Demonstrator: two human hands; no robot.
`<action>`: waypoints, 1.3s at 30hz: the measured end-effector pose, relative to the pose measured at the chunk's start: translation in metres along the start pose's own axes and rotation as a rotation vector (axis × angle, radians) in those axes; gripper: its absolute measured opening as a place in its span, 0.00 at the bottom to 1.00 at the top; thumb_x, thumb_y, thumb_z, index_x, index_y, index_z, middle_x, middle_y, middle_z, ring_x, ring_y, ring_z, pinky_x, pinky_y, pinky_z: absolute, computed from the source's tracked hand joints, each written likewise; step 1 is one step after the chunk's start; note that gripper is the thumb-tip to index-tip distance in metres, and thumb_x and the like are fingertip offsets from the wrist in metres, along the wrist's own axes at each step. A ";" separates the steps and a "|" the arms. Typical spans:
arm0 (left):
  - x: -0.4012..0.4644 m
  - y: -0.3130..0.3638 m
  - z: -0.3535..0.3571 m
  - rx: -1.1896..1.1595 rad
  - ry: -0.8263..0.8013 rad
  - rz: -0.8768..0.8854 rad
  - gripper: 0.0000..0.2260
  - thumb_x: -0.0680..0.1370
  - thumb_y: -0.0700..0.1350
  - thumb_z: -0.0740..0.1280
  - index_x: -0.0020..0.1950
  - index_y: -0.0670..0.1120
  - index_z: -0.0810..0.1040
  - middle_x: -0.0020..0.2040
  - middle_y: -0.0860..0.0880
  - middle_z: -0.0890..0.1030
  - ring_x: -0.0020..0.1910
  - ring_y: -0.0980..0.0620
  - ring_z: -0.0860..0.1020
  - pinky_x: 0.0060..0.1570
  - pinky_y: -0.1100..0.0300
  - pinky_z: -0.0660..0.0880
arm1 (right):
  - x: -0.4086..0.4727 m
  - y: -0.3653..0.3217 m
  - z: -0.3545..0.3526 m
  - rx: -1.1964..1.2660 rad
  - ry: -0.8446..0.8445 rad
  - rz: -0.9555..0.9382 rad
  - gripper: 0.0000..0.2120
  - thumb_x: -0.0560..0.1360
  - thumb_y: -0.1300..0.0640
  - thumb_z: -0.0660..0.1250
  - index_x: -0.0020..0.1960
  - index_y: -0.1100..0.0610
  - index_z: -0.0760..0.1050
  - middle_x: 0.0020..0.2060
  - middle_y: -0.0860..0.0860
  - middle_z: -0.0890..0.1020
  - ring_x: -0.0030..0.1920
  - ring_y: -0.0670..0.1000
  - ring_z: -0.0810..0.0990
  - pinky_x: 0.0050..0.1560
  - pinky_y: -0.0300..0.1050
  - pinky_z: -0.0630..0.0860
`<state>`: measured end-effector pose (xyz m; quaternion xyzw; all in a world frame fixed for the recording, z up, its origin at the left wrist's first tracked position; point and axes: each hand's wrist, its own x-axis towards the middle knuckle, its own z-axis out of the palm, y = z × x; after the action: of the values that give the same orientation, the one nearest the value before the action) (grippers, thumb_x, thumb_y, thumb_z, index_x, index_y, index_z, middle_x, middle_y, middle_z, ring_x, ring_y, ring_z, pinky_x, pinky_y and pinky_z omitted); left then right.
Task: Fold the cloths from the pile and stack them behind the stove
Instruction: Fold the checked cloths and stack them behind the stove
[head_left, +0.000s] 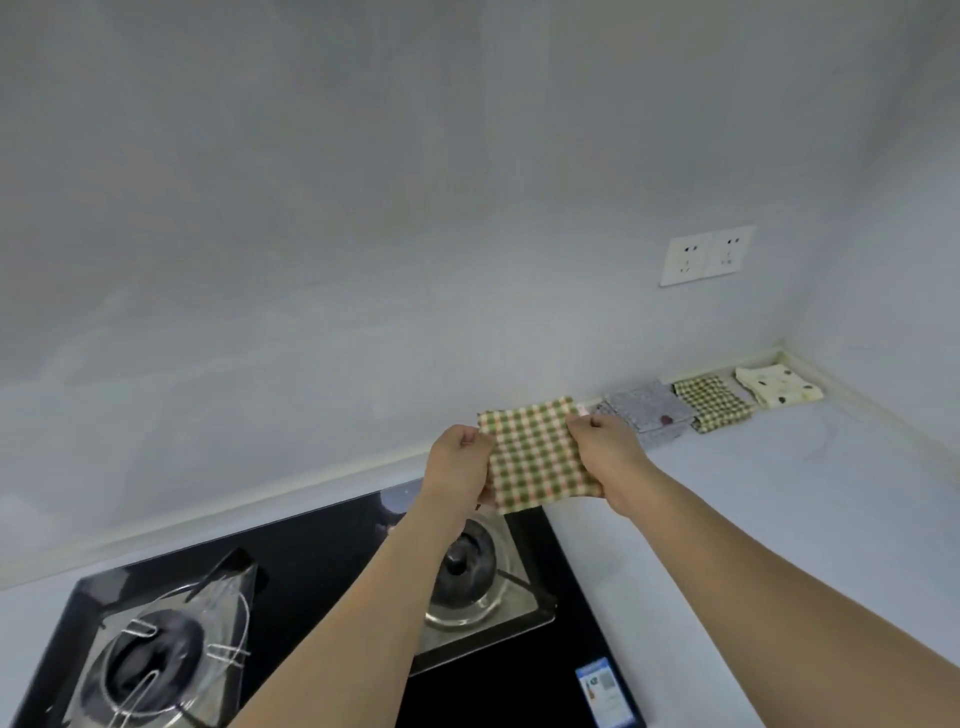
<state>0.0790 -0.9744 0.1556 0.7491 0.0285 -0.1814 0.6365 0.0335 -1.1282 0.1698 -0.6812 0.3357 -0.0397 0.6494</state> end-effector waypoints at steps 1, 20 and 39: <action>0.007 0.001 0.012 0.007 -0.006 0.000 0.07 0.81 0.44 0.62 0.45 0.43 0.71 0.38 0.44 0.77 0.32 0.46 0.76 0.32 0.53 0.79 | 0.010 0.000 -0.011 -0.003 0.002 0.020 0.10 0.82 0.53 0.56 0.46 0.53 0.74 0.44 0.51 0.81 0.44 0.52 0.80 0.40 0.45 0.79; 0.172 0.050 0.364 0.121 -0.079 -0.066 0.07 0.80 0.41 0.60 0.42 0.45 0.71 0.40 0.43 0.79 0.37 0.45 0.79 0.36 0.51 0.82 | 0.264 -0.006 -0.287 -0.141 0.168 0.017 0.19 0.77 0.67 0.52 0.55 0.55 0.79 0.43 0.48 0.81 0.48 0.53 0.81 0.53 0.53 0.79; 0.311 -0.025 0.479 0.620 0.121 -0.102 0.14 0.81 0.44 0.57 0.61 0.40 0.77 0.57 0.40 0.80 0.57 0.41 0.77 0.59 0.50 0.74 | 0.446 0.091 -0.324 -0.272 0.069 0.072 0.12 0.79 0.56 0.54 0.46 0.59 0.75 0.43 0.53 0.79 0.44 0.55 0.78 0.42 0.47 0.73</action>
<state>0.2498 -1.4896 -0.0234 0.9144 0.0472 -0.1681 0.3652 0.1815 -1.6270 -0.0340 -0.7487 0.3844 0.0063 0.5400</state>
